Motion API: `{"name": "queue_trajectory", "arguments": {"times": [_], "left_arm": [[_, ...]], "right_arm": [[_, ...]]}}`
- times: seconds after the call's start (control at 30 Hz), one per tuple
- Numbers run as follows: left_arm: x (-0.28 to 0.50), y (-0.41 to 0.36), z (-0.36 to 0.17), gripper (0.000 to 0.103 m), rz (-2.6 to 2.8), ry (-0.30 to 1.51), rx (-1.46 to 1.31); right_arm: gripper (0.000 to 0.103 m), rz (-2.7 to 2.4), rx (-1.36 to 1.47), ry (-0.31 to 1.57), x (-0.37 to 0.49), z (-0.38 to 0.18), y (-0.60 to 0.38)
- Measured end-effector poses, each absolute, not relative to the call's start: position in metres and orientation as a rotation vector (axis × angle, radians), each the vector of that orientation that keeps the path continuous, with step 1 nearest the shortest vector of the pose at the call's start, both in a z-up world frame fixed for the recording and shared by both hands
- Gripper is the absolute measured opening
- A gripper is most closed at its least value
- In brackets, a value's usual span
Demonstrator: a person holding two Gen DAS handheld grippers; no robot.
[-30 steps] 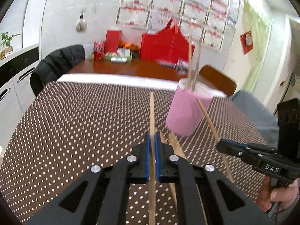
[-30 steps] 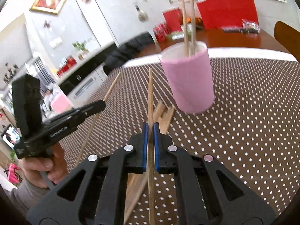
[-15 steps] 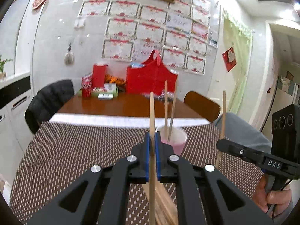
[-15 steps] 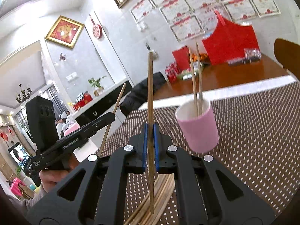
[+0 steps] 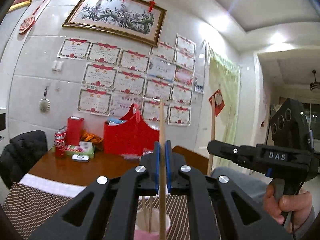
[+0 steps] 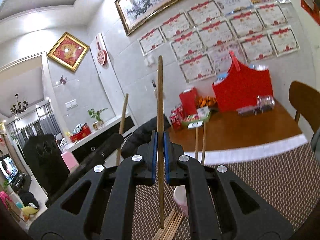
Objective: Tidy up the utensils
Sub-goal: 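Lower the chopstick into the pink cup and open the right gripper, then move the right gripper back down to the chopstick pile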
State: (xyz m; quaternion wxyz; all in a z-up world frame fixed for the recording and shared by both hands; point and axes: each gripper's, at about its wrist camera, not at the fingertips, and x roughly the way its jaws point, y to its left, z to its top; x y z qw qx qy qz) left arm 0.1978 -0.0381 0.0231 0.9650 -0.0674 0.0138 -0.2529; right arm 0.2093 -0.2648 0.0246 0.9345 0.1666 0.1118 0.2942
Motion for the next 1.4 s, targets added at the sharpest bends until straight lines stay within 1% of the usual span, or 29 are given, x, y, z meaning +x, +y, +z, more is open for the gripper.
{"name": "queue_trajectory", "arguments": {"times": [0.2,0.37,0.43,0.6,0.7,0.9,1.03,1.07,1.1,1.13,1.17,1.2,1.23,1.3,1.33,1.37,1.4], "left_arm": [[0.248,-0.042,0.01,0.005,-0.517,-0.01,-0.197],[0.28,-0.047,-0.007,0.005,-0.507,-0.005,-0.221],[0.286,-0.051,-0.01,0.005,-0.486,-0.013,-0.213],[0.296,-0.056,-0.021,0.005,-0.46,-0.01,-0.206],[0.301,-0.055,-0.028,0.005,-0.467,0.009,-0.223],[0.306,-0.06,-0.036,0.005,-0.483,0.081,-0.167],[0.31,-0.056,-0.044,0.006,-0.457,0.132,-0.151],[0.309,-0.056,-0.045,0.009,-0.452,0.139,-0.151],[0.308,-0.054,-0.047,0.016,-0.436,0.153,-0.146],[0.308,-0.053,-0.048,0.039,-0.423,0.157,-0.142],[0.305,-0.05,-0.049,0.055,-0.401,0.153,-0.141],[0.303,-0.046,-0.048,0.058,-0.394,0.147,-0.144],[0.301,-0.044,-0.047,0.061,-0.389,0.145,-0.146],[0.295,-0.037,-0.043,0.068,-0.379,0.141,-0.153],[0.293,-0.035,-0.041,0.077,-0.37,0.137,-0.156],[0.289,-0.033,-0.039,0.081,-0.361,0.132,-0.158],[0.285,-0.031,-0.037,0.083,-0.347,0.133,-0.154]], "right_arm": [[0.006,0.557,0.322,0.203,0.243,0.029,-0.265],[0.007,0.529,0.349,0.199,0.264,0.009,-0.272],[0.007,0.517,0.361,0.22,0.274,0.002,-0.276],[0.007,0.502,0.378,0.204,0.28,-0.002,-0.283],[0.007,0.504,0.376,0.206,0.283,-0.004,-0.282],[0.007,0.491,0.333,0.236,0.29,-0.013,-0.27],[0.007,0.504,0.313,0.297,0.298,-0.022,-0.26],[0.008,0.513,0.312,0.327,0.302,-0.026,-0.258],[0.01,0.518,0.316,0.351,0.305,-0.029,-0.257],[0.018,0.52,0.322,0.374,0.307,-0.031,-0.256],[0.05,0.517,0.328,0.381,0.308,-0.032,-0.257],[0.088,0.509,0.336,0.38,0.307,-0.032,-0.258],[0.091,0.498,0.346,0.359,0.303,-0.03,-0.261],[0.091,0.497,0.358,0.325,0.296,-0.026,-0.266],[0.092,0.496,0.363,0.322,0.295,-0.024,-0.268],[0.095,0.488,0.371,0.314,0.293,-0.022,-0.27],[0.097,0.477,0.38,0.302,0.29,-0.02,-0.274]]}}
